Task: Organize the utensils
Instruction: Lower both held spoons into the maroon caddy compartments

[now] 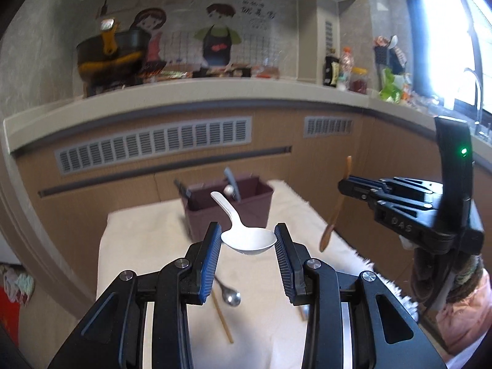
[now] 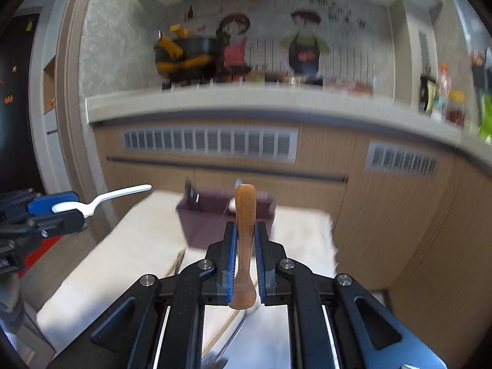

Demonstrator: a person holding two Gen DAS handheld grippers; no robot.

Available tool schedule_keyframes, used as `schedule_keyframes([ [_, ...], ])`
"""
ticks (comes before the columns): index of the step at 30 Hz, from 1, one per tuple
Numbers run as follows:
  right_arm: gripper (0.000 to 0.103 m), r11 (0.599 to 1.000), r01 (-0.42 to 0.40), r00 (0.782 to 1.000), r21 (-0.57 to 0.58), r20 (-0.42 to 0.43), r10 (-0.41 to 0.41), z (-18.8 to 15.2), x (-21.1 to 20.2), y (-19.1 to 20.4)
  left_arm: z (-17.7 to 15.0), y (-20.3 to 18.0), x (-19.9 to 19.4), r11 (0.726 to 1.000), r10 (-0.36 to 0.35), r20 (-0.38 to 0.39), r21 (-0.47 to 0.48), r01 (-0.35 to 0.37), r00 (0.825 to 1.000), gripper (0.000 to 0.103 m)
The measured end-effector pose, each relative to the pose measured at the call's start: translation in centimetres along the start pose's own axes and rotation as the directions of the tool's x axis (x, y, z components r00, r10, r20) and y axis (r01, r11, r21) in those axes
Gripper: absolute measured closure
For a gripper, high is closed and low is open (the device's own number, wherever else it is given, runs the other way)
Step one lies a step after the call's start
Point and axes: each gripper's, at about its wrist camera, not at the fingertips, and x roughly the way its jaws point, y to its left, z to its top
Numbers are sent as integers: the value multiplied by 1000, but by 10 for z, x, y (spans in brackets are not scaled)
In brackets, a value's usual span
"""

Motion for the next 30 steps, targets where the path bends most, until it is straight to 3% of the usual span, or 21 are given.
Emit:
schedule_keyframes([
  [4,92,1000,24,994,-2,105,-24,49,-19,-4,61,9,-14,997,-74,35,-19,75,997,66],
  [9,92,999,38,977,24,209,-42,110,-28,-14,134,28,-14,981,-148,37,-120,151,988,66],
  [15,92,997,48,975,52,213,-58,140,4,-22,172,49,31,927,-235,-70,-314,203,969,66],
  [19,92,998,42,984,50,171,-50,130,37,-21,162,60,72,915,-241,-147,-364,174,959,66],
  [23,92,998,30,992,57,120,-36,107,72,-19,124,67,104,912,-246,-175,-374,167,953,66],
  [28,92,998,44,996,41,77,-47,88,111,-13,75,64,135,947,-178,-160,-294,126,971,66],
  [30,92,998,36,998,43,49,-38,85,128,-12,61,64,146,949,-180,-164,-288,128,970,66],
])
